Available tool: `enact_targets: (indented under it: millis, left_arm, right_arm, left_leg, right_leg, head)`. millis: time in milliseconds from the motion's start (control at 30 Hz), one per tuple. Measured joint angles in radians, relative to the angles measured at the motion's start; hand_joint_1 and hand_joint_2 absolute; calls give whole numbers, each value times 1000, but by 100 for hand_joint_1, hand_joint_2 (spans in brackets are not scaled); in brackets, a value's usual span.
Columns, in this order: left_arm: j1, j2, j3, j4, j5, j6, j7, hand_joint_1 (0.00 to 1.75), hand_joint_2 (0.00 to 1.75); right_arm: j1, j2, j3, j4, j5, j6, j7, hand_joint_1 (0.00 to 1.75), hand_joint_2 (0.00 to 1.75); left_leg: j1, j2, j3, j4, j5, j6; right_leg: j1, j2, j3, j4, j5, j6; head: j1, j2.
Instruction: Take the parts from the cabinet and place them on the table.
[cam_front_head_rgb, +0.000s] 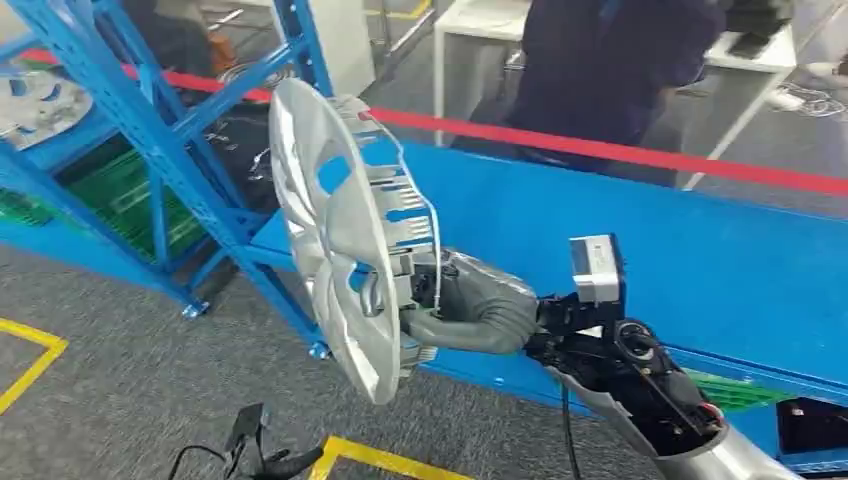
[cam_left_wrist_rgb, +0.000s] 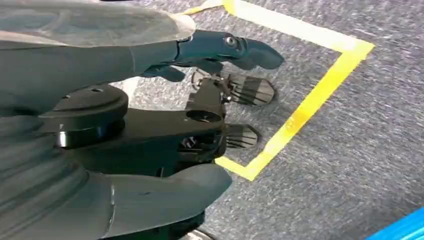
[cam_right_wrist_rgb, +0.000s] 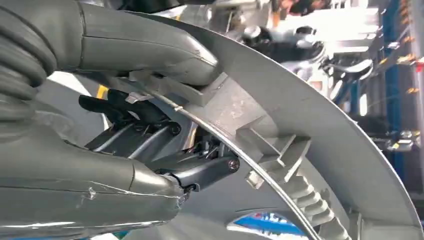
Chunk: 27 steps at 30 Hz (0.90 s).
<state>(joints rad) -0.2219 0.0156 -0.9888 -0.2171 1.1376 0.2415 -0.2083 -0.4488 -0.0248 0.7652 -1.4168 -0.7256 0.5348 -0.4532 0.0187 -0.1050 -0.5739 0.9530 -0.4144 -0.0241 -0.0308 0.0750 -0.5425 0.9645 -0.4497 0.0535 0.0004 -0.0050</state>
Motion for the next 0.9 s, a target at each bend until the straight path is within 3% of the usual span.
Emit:
enact_targets:
  millis: [67,100,133,167,233,267,300,333,367,400,433,467,500,567,600,633,667,733,767,800,833,867,900]
  left_arm:
    - [5,1,0,0,1,0,0,0,175]
    - [7,4,0,0,2,0,0,0,175]
    - [6,3,0,0,1,0,0,0,175]
    - [4,3,0,0,1,0,0,0,175]
    - [3,3,0,0,1,0,0,0,175]
    - [3,2,0,0,1,0,0,0,175]
    - [4,3,0,0,1,0,0,0,175]
    - [5,3,0,0,1,0,0,0,175]
    - [5,4,0,0,1,0,0,0,175]
    - [4,4,0,0,0,0,0,0,175]
    - [2,4,0,0,0,0,0,0,175]
    - [-1,3,0,0,0,0,0,0,175]
    - [-1,3,0,0,-1,0,0,0,175]
    - [1,5,0,0,-1,0,0,0,175]
    - [1,4,0,0,-1,1,0,0,175]
    - [1,4,0,0,-2,2,0,0,175]
    - [-2,4,0,0,-2,2,0,0,175]
    - [-2,2,0,0,-2,1,0,0,175]
    - [-2,1,0,0,-2,2,0,0,175]
    - [-1,1,0,0,-2,2,0,0,175]
    - [-1,1,0,0,-2,2,0,0,175]
    - [-1,1,0,0,-2,2,0,0,175]
    - [-1,1,0,0,-2,2,0,0,175]
  right_arm:
    - [-2,0,1,1,0,0,2,175,175]
    - [-5,0,1,1,0,0,3,175,175]
    - [-6,0,1,2,-1,0,3,175,175]
    - [-8,0,0,2,-3,0,1,175,175]
    - [-7,0,0,5,-3,0,1,175,175]
    - [-5,0,0,7,-3,0,1,175,175]
    - [-5,0,1,8,-3,0,1,175,175]
    - [-5,0,1,10,-3,0,1,175,175]
    - [-5,0,1,10,-3,0,0,175,175]
    - [-6,0,1,10,-3,1,-2,175,175]
    - [-6,0,1,10,-3,2,-3,175,175]
    - [-6,0,0,10,-3,2,-6,175,175]
    - [-5,0,1,10,-3,2,-6,175,175]
    - [-6,1,1,10,-3,3,-6,175,175]
    - [-6,1,0,9,-3,3,-7,175,175]
    - [-6,1,0,9,-3,3,-6,175,175]
    - [-6,1,0,9,-4,3,-9,175,175]
    - [-3,1,0,11,-4,3,-10,175,175]
    - [0,1,0,11,-3,3,-10,175,175]
    - [3,1,0,13,-3,3,-9,175,175]
    - [5,1,0,14,-3,3,-9,175,175]
    - [4,1,0,14,-3,3,-9,175,175]
    - [4,1,0,14,-3,3,-9,175,175]
  left_leg:
    - [5,-21,-4,-7,6,-15]
    - [8,-12,-8,1,-2,-19]
    - [3,40,-26,38,-22,-22]
    - [3,71,-64,114,-58,-26]
    - [4,92,-156,289,-123,-30]
    - [4,95,-184,334,-129,-30]
    - [4,96,-183,326,-112,-28]
    - [3,97,-159,273,-78,-25]
    - [2,102,-114,181,-31,-19]
    - [-3,121,-60,78,13,-11]
    - [-14,178,-27,8,17,-2]
    - [-21,167,-24,3,18,3]
    - [-22,153,-28,4,18,5]
    - [-25,132,-30,3,15,13]
    - [-14,119,-21,-8,20,22]
    - [-14,108,-19,-10,21,24]
    - [-12,102,-19,-10,21,33]
    - [-13,78,-19,-9,20,35]
    - [-14,64,-19,-9,20,36]
    - [-14,48,-18,-8,20,36]
    - [-13,33,-17,-8,20,36]
    - [-13,18,-15,-6,19,35]
    - [-13,1,-13,-3,18,33]
  right_leg:
    - [4,-21,1,1,1,-16]
    - [-4,-36,5,-7,5,-24]
    - [-1,-45,8,-10,5,-30]
    - [2,-59,9,-10,4,-37]
    - [9,-86,9,-10,1,-42]
    - [12,-99,9,-10,0,-44]
    - [14,-110,11,-10,-2,-45]
    - [15,-121,13,-10,-4,-45]
    - [17,-132,18,-10,-8,-45]
    - [17,-143,24,-10,-12,-43]
    - [21,-151,27,-10,-16,-39]
    - [28,-158,25,-8,-20,-34]
    - [29,-165,28,-9,-21,-31]
    - [29,-185,36,-14,-25,-23]
    - [26,-186,37,-11,-34,-15]
    - [22,-141,31,15,-54,-11]
    - [21,-105,-1,85,-94,-10]
    - [21,-80,-88,260,-168,-7]
    - [22,-78,-124,325,-183,-6]
    - [21,-77,-137,335,-170,-6]
    - [21,-76,-125,293,-131,-8]
    - [21,-74,-96,223,-85,-11]
    - [20,-57,-51,116,-25,-14]
  head:
    - [0,0]
    - [0,0]
    - [-9,0]
    - [-24,0]
    - [-31,0]
    - [-35,0]
    - [-38,0]
    - [-40,0]
    - [-43,0]
    - [-45,0]
    - [-49,0]
    - [-52,0]
    - [-43,0]
    - [-39,0]
    - [-39,0]
    - [-34,0]
    - [-29,0]
    - [-14,0]
    - [-12,0]
    - [-11,0]
    - [-9,0]
    - [-5,0]
    - [-1,0]
